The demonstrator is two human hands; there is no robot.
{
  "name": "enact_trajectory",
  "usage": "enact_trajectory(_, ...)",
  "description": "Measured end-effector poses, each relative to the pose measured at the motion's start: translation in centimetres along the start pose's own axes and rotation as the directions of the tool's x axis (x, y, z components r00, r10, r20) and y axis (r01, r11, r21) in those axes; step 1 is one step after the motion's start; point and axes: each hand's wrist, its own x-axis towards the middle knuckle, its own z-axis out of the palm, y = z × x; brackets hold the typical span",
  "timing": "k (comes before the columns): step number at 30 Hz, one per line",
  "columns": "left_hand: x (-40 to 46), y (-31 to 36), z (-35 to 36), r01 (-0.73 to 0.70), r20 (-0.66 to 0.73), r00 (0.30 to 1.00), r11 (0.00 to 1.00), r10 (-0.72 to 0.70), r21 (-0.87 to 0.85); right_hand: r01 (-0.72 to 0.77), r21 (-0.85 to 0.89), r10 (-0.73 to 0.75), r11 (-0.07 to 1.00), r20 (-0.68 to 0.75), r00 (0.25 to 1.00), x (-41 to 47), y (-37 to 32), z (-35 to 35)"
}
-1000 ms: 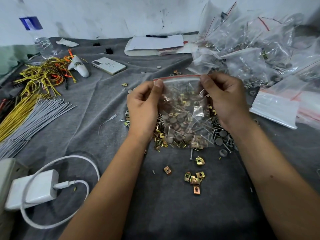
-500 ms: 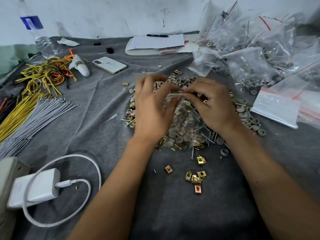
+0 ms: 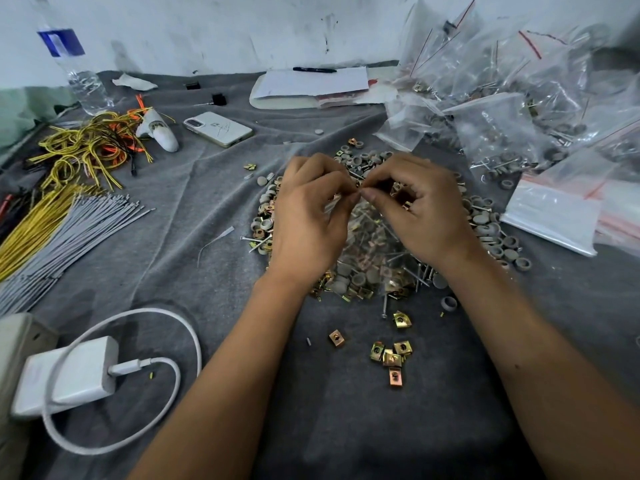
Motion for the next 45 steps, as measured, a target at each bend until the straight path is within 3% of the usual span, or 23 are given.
enact_trajectory(9,-0.19,-0.21,-0.08,0.039,0.075,0.997,0.998,-0.035,-0.045,-0.065,0.021,0.062,0.998,0.095,0.993,-0.06,0.16,-0.15)
enact_trajectory(16,-0.31,-0.24,0.1,0.049,0.151,0.987,0.998,-0.045,-0.026,-0.032,-0.031,0.035,0.999,0.086,0.996,-0.1,-0.08,0.17)
enact_trajectory(24,-0.25,-0.49,0.05,0.058,0.157,0.986,0.998,-0.052,-0.034,-0.058,-0.079,0.062,0.995,0.055,0.997,-0.19,-0.12,0.35)
enact_trajectory(31,0.0,-0.35,-0.29,0.062,0.133,0.99,0.996,-0.053,-0.059,-0.131,0.051,0.128,0.99,0.044,0.991,-0.25,-0.31,0.13)
enact_trajectory(45,-0.08,-0.59,-0.29,0.051,0.137,0.989,0.999,-0.05,-0.001,-0.103,-0.029,0.105,0.994,0.095,0.99,-0.32,0.05,0.12)
